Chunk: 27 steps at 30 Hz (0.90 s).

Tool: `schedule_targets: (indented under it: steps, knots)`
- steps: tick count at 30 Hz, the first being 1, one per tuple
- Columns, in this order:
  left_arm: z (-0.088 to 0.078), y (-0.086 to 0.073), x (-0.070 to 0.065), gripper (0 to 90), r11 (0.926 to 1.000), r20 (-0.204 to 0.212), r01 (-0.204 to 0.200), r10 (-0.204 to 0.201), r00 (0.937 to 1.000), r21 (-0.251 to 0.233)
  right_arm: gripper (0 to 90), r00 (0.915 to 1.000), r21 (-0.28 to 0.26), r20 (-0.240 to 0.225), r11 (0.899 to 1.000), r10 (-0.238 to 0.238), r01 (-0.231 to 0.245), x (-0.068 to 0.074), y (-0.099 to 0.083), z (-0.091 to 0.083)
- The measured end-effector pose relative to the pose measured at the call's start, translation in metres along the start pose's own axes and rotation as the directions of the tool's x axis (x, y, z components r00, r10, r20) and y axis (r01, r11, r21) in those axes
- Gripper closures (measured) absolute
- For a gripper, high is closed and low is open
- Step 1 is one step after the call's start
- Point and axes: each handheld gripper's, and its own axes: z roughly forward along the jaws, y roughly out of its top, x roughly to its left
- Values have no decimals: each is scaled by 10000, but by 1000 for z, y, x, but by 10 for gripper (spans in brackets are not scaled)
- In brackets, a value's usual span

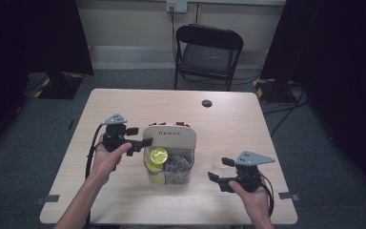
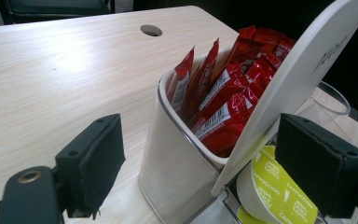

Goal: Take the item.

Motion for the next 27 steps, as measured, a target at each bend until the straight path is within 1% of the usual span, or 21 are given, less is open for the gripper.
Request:
schedule_targets:
  steps: [5,6,8,11,15,17,19,21,24,27]
  knots:
    - [-1,0,1,154,10000,5,-52,52,10000,71,259,9997,-3,-174,9999,-167,167,5,8,7]
    - [0,0,1,152,10000,11,-6,6,10000,48,286,9995,-18,-229,9998,-205,204,7,12,11]
    - [0,0,1,151,10000,50,37,-37,10000,-4,300,9993,-58,-346,9998,-170,168,8,15,15]
    - [0,0,1,151,10000,56,43,-43,10000,-1,324,9985,-93,-468,9996,-283,279,10,19,21]
    - [0,0,1,152,10000,21,27,-27,10000,33,348,9966,-191,-777,9995,-280,266,12,24,28]
    - [0,0,1,152,10000,65,52,-53,10000,3,358,9949,-204,-952,9993,-325,307,13,27,33]
    - [0,0,1,152,10000,63,53,-53,10000,2,389,9915,-188,-1199,9987,-502,483,15,31,38]
    - [0,0,1,152,10000,39,33,-33,10000,7,401,9886,-225,-1389,9982,-577,551,17,35,42]
    - [0,0,1,153,10000,46,37,-37,10000,5,454,9841,-233,-1603,9970,-761,733,20,41,50]
    - [0,0,1,153,10000,40,33,-33,10000,5,509,9815,-251,-1767,9972,-740,707,21,44,59]
